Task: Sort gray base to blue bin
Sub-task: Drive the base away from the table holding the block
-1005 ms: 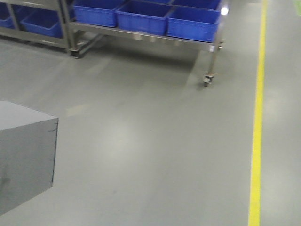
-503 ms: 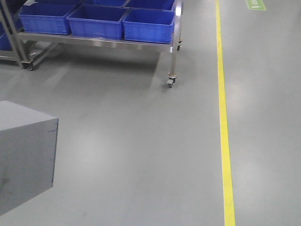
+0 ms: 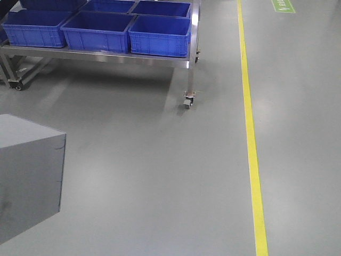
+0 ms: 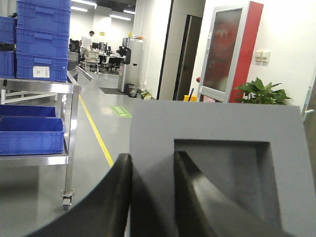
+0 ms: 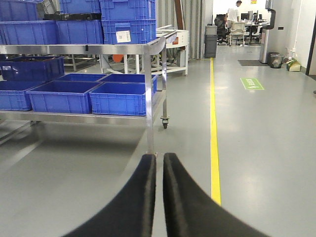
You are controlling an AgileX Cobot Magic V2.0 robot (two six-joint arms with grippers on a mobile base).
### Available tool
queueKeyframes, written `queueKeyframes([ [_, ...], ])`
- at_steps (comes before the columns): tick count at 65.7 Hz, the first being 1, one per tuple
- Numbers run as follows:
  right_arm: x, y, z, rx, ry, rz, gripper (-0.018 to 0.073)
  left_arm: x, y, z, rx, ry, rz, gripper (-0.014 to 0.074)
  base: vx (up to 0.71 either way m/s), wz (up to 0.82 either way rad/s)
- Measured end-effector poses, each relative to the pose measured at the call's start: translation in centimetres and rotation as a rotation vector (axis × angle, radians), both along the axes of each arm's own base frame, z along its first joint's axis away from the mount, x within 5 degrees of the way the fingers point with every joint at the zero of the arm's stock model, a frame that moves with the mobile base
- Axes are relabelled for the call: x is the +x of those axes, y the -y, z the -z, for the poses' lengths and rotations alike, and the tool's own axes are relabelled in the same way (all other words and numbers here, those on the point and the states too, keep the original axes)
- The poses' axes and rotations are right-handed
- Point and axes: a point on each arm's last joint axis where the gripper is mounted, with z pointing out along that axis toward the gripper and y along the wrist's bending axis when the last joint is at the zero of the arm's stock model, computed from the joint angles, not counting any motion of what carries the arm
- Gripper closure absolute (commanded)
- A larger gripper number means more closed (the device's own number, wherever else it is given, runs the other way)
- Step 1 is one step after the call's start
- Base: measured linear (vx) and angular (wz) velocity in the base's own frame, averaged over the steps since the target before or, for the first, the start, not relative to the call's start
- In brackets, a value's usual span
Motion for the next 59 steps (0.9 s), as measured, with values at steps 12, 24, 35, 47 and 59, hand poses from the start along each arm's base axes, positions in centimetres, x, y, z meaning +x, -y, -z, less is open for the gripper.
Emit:
queueKeyframes([
  [12,0.00,0.00,0.00,0.000,0.000,0.000,0.0564,0.00,0.00,0.00,0.000,0.000,0.000,0.0591,0.35,0.07],
  [24,0.00,0.00,0.00,0.000,0.000,0.000,0.0564,0.00,0.00,0.00,0.000,0.000,0.000,0.0591,0.36,0.08],
  [35,0.00,0.00,0.00,0.000,0.000,0.000,0.0564,0.00,0.00,0.00,0.000,0.000,0.000,0.0591,0.38,0.08],
  [47,0.00,0.00,0.00,0.000,0.000,0.000,0.0564,0.00,0.00,0.00,0.000,0.000,0.000,0.0591,0.37,0.13],
  [59,0.00,0.00,0.00,0.000,0.000,0.000,0.0564,0.00,0.00,0.00,0.000,0.000,0.000,0.0591,0.34,0.30],
])
